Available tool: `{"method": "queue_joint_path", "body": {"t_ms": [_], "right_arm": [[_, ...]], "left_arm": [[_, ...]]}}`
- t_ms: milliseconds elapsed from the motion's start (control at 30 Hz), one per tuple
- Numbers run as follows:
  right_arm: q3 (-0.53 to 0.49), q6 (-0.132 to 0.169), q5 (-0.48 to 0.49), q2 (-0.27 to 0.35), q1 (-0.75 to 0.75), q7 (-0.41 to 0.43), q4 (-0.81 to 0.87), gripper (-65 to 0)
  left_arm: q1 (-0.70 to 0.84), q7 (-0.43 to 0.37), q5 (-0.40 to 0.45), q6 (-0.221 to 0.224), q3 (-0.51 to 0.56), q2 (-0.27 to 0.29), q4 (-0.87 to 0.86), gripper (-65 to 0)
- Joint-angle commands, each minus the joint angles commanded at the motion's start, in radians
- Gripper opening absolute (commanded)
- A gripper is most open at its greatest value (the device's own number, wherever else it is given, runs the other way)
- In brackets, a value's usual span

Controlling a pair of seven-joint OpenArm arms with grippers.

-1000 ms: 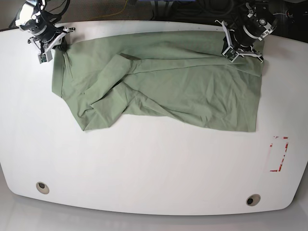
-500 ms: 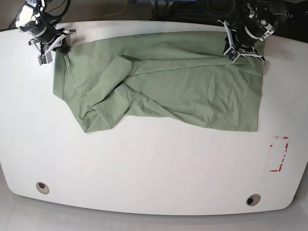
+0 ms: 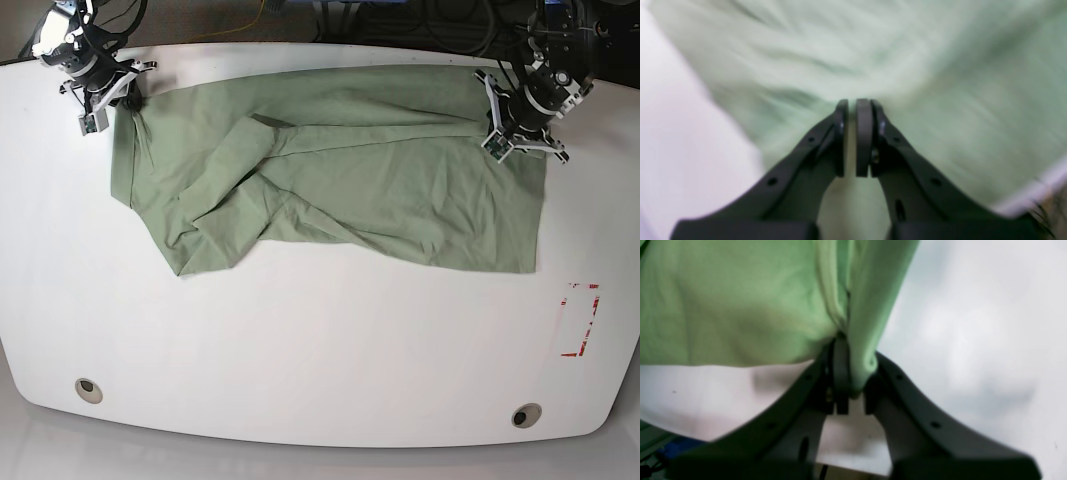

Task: Layout the t-shirt on the table in an organized manner, then fold the t-shirt properly
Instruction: 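Move the open left gripper along the shirt's edge toward the right gripper, then grasp the green shirt's edge with the left gripper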

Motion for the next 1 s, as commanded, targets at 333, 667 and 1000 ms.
{"method": "queue_joint_path", "body": {"t_ms": [333, 667, 1000], "right_arm": [[0.0, 0.0, 0.0, 0.002, 0.0, 0.0, 0.0, -62.6], [0.0, 0.0, 0.0, 0.0, 0.0, 0.0, 0.0, -62.6], [0.0, 0.0, 0.0, 0.0, 0.0, 0.002, 0.0, -62.6]], "left_arm": [[-0.078, 0.005, 0.021, 0.0, 0.003, -0.017, 0.017, -62.3], [-0.003, 0.075, 0.018, 0.0, 0.003, -0.011, 0.107, -62.3], [0.14, 0.075, 0.017, 0.0, 0.003, 0.018, 0.107, -62.3]]}}
